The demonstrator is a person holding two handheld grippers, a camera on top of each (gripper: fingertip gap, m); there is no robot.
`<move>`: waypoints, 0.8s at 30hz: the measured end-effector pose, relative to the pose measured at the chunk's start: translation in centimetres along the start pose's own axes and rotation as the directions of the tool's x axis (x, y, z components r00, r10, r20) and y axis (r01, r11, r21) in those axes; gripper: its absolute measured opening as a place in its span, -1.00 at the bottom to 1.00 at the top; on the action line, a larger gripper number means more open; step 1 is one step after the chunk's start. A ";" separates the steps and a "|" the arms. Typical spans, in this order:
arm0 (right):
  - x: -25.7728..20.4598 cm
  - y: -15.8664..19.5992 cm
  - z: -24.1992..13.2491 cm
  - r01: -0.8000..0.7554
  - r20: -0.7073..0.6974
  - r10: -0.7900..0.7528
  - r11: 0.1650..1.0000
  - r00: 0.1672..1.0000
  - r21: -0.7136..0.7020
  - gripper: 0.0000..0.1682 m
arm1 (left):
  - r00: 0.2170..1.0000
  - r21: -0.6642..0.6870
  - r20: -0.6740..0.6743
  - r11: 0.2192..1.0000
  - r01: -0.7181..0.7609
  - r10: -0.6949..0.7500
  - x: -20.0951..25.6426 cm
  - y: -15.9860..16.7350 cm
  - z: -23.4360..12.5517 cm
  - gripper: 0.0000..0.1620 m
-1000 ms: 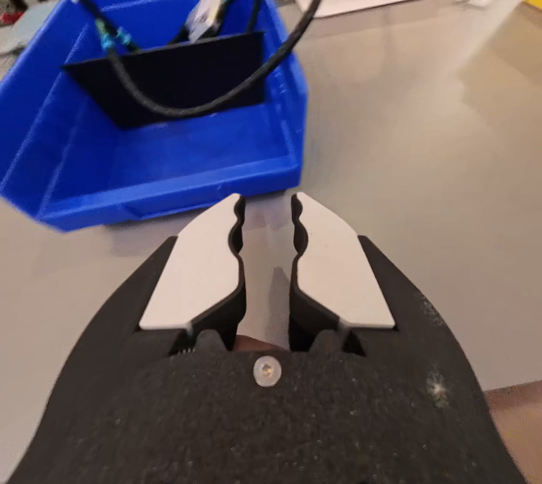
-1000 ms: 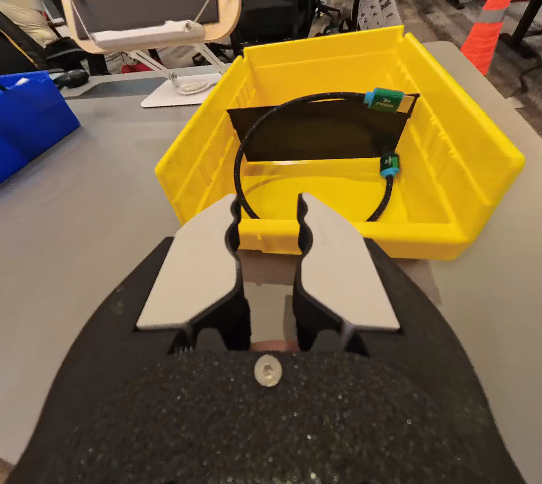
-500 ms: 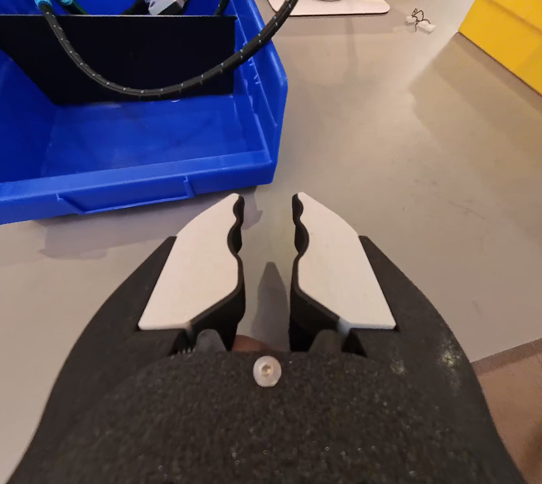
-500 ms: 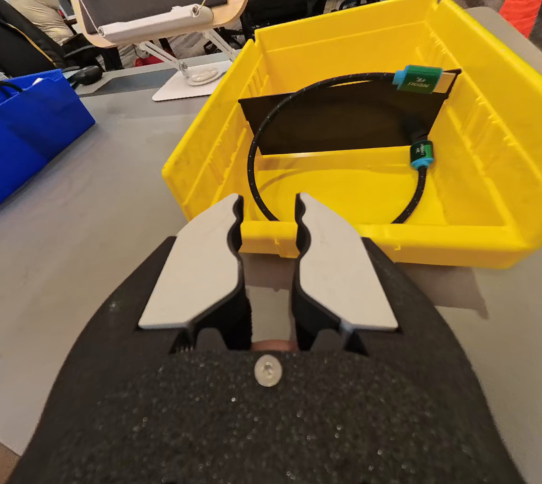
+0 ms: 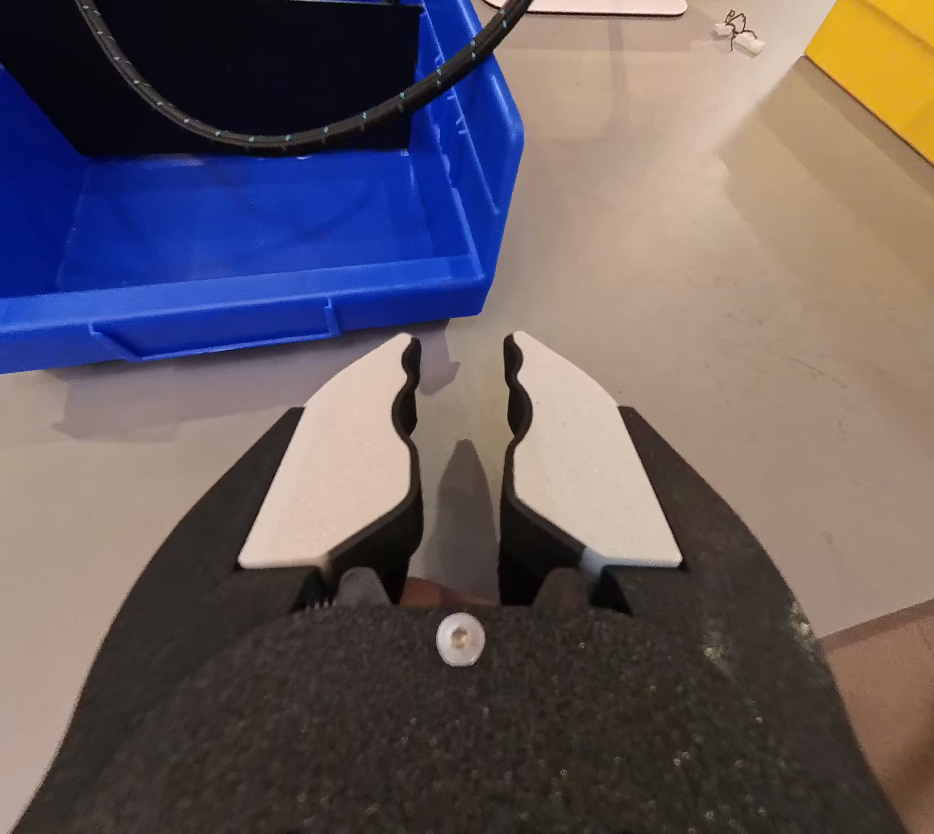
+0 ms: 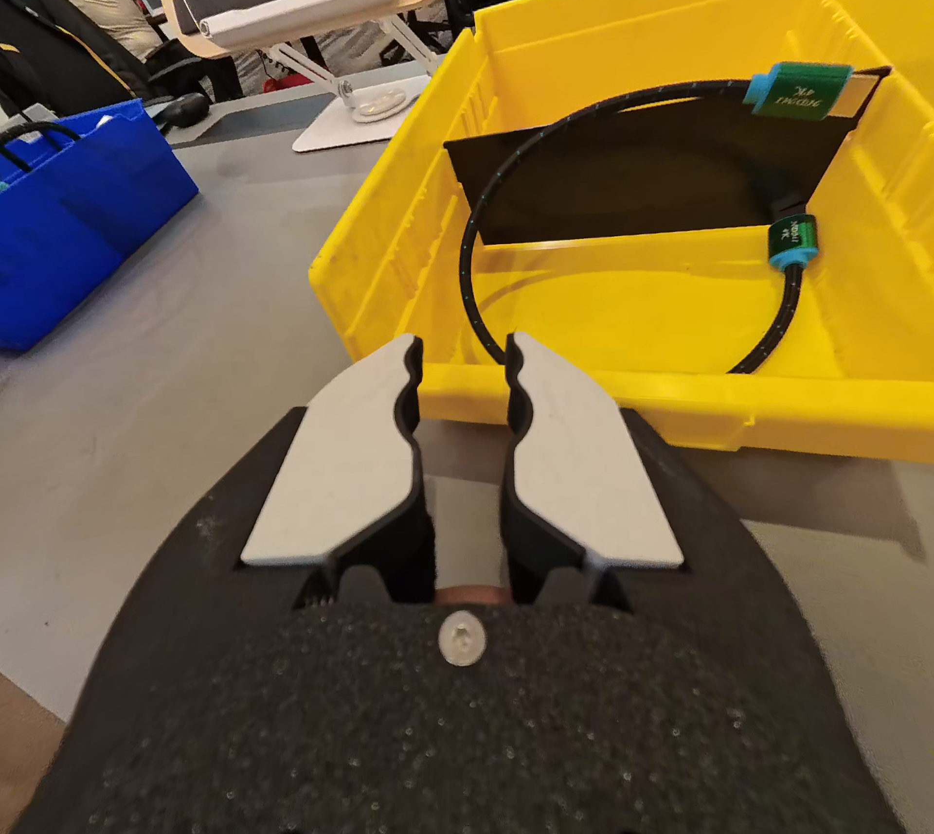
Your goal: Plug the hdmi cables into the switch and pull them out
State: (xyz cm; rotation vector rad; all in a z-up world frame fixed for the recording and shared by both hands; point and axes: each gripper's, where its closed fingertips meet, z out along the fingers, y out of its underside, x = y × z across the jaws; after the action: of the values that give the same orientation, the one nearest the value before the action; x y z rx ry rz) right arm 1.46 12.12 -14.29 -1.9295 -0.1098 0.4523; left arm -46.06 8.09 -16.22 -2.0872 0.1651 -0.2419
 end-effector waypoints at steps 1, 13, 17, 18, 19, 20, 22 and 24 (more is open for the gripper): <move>-0.1 0.1 0.0 -0.004 0.005 0.004 1.000 1.000 -0.002 -0.64 | 1.000 -0.001 0.001 1.000 -0.002 0.002 0.0 0.0 0.0 -0.61; -0.1 -0.1 -0.7 0.029 -0.012 -0.029 1.000 1.000 0.010 -0.64 | 1.000 0.021 -0.021 1.000 -0.017 0.017 0.5 -0.9 0.0 -0.59; 0.3 0.0 -0.5 0.071 -0.040 -0.071 0.997 0.997 0.001 -0.64 | 0.978 0.052 -0.107 0.983 -0.177 0.181 2.0 -4.8 -2.4 -0.60; 0.3 0.1 -0.4 0.077 -0.042 -0.077 0.997 0.996 -0.006 -0.64 | 0.961 0.071 -0.145 0.972 -0.225 0.233 2.4 -6.6 -3.2 -0.61; 0.2 0.0 -0.4 0.078 -0.038 -0.078 0.997 0.996 -0.003 -0.64 | 0.936 0.072 -0.201 0.957 -0.280 0.289 2.8 -8.1 -3.9 -0.63; 0.1 -0.2 -0.4 0.074 -0.029 -0.074 0.997 0.997 0.005 -0.64 | 0.901 0.052 -0.245 0.933 -0.356 0.358 2.9 -9.7 -4.4 -0.63; -0.4 -0.4 -0.4 0.054 0.000 -0.054 0.998 0.999 0.019 -0.64 | 0.824 0.041 -0.250 0.856 -0.516 0.508 2.0 -13.8 -5.0 -0.63; -0.7 0.0 -0.1 0.025 0.030 -0.025 1.000 0.999 0.002 -0.64 | 0.734 0.041 -0.272 0.769 -0.638 0.623 1.1 -18.3 -4.7 -0.62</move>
State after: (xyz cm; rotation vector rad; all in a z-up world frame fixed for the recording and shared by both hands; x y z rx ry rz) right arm 0.83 11.87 -14.09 -1.9184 -0.1524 0.4644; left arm -45.82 13.08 2.06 -1.9149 1.0455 -0.1002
